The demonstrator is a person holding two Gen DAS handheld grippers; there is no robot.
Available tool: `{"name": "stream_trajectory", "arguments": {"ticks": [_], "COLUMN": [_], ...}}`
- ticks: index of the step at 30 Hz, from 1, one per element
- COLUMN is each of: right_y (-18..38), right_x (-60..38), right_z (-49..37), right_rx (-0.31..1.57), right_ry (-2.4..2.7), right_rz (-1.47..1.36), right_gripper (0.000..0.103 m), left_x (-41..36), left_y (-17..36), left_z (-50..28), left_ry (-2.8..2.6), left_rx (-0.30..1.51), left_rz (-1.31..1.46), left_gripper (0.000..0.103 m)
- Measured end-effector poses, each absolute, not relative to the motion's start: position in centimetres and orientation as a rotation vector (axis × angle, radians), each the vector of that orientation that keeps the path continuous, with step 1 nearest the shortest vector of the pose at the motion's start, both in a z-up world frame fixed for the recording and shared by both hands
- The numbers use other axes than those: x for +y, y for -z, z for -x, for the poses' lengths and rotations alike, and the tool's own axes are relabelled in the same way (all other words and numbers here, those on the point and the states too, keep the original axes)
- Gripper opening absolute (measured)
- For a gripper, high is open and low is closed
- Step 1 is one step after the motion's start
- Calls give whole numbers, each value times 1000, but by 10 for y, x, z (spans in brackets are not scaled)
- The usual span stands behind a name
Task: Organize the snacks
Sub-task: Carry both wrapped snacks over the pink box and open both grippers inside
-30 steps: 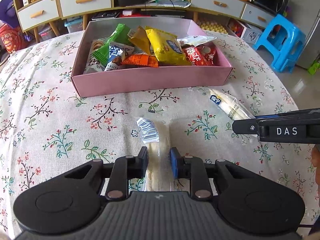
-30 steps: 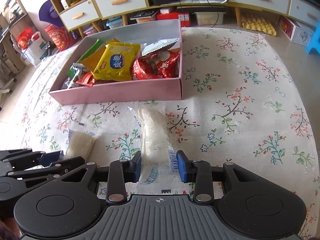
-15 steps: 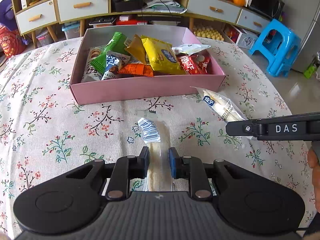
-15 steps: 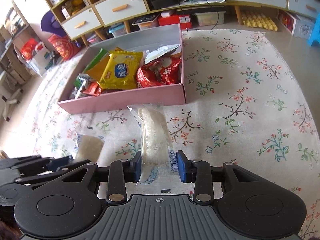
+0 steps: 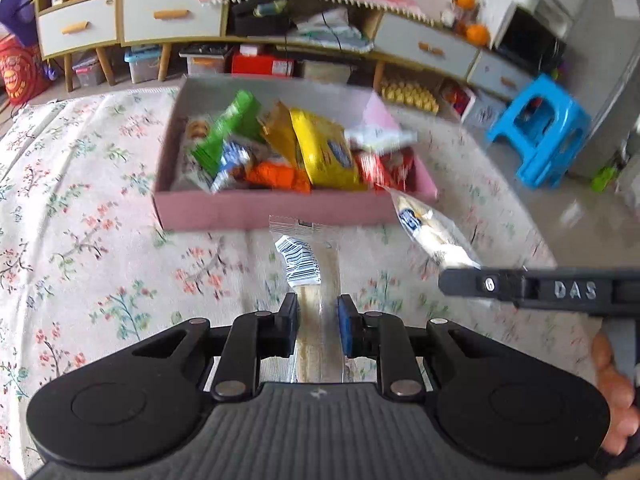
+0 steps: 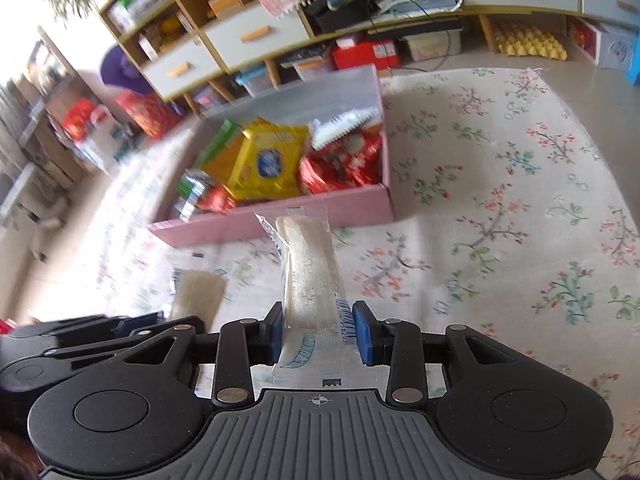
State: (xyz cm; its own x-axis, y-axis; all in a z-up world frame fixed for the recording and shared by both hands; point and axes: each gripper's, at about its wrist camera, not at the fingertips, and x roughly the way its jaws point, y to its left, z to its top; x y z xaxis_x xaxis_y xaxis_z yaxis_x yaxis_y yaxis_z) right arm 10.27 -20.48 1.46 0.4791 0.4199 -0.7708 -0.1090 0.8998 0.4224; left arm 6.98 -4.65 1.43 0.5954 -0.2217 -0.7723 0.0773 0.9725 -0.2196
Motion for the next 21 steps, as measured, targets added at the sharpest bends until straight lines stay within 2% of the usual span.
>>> {"name": "stream_trajectory", "arguments": {"ticks": [12,21], "right_y": [-25,-29], "right_x": [-223,-220], "right_z": [-112,-154], "right_rx": [1001,994], "right_ry": [-273,-210], "right_rz": [-409,-385], "right_gripper": [34,34], "left_x": [24,36], "left_y": [-53,-58], "left_z": [-94,-127], "left_ry": [69,78], "left_rx": [772,717], "left_rz": [298,379], "left_gripper": [19,19]}}
